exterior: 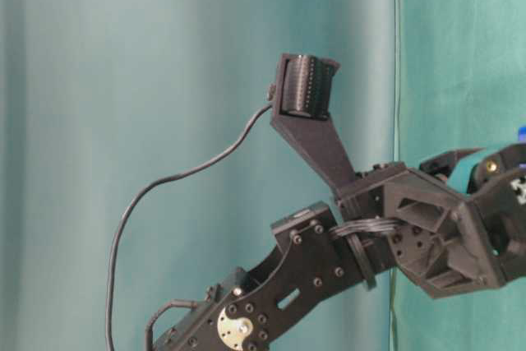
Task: Handover the blue block to the right arm after grasping it with the left arm, then place it in the designated position.
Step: 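Close the left gripper on the blue cube and lift it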
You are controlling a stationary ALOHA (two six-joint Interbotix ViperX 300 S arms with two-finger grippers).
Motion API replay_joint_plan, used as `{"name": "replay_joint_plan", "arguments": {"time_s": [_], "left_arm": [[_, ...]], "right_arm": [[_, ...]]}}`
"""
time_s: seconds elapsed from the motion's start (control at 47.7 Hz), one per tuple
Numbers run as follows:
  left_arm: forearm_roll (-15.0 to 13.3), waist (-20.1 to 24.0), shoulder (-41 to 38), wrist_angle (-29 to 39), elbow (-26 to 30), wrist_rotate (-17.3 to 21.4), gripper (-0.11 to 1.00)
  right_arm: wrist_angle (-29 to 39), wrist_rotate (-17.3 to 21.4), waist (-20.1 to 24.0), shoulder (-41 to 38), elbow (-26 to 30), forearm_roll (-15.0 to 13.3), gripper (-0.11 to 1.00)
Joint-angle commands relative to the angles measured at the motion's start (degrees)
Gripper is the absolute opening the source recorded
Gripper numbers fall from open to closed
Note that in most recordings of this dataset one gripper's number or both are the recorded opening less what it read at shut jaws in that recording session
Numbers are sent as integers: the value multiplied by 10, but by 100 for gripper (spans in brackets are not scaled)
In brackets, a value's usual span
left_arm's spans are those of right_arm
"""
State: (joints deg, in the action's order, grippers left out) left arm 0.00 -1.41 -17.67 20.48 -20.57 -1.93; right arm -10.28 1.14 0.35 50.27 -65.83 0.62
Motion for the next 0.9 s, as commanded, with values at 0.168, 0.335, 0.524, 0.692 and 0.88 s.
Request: {"name": "replay_joint_plan", "arguments": {"time_s": [0.168, 0.335, 0.524, 0.692, 0.88], "left_arm": [[2, -4, 55, 27, 13, -2, 46], [2, -9, 94, 68, 22, -2, 46], [2, -9, 140, 105, 37, -2, 46], [2, -10, 159, 147, 60, -2, 46], [4, -11, 163, 191, 97, -1, 46]], "right_arm": [[-2, 1, 1, -3, 10, -1, 94], [0, 1, 1, -3, 11, -1, 94], [2, 1, 1, -3, 11, 0, 94], [6, 1, 1, -3, 11, 0, 94], [7, 1, 0, -3, 11, 0, 93]]}}
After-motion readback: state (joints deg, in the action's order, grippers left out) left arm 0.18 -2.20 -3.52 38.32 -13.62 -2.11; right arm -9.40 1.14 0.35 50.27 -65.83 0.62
